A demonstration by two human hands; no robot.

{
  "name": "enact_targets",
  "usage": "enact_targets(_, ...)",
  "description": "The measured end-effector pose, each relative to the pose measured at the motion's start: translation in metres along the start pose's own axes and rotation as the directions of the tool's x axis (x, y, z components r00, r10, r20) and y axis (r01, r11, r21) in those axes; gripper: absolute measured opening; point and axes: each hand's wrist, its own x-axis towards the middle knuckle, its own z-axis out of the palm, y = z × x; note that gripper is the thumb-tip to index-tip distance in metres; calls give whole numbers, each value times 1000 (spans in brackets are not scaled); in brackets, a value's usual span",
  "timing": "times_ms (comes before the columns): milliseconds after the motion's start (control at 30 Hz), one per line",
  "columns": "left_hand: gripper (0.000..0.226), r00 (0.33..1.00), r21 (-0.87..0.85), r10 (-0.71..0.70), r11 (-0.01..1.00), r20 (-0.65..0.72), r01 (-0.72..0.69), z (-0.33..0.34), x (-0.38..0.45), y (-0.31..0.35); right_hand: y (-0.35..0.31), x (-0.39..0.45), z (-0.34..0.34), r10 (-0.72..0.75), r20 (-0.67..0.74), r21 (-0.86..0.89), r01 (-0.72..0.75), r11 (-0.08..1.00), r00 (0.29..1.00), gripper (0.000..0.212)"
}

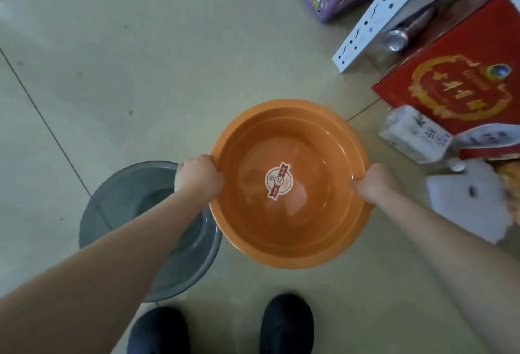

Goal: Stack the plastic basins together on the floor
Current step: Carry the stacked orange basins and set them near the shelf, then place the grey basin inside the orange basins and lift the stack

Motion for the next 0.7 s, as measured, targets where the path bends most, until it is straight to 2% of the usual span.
enact_targets(100,17,998,65,53,997,-38,-51,16,8,-4,1,19,19,8,8,-20,-8,1000,1000,40)
enact_targets(233,18,992,66,91,994,-83,-85,23,11,-5,4,31,23,22,-14,-20,-22,1000,1000,38)
enact_targets(400,33,998,50,52,997,-17,-51,21,9,0,1,27,13,6,-35,-82,-9,997,999,38)
enact_targets(467,45,999,34,43,998,2,-43,12,5,0,-8,18,4,-22,-71,-143,12,990,997,51)
enact_targets(567,68,999,-27,-15,1000,-50,13,-15,-11,-8,-38,-11,-17,-239,-209,-280,176,944,948,71)
enact_targets(700,83,979,-3,-54,999,-195,55,-62,-44,-54,-97,-80,-25,-580,-233,-366,482,796,780,74)
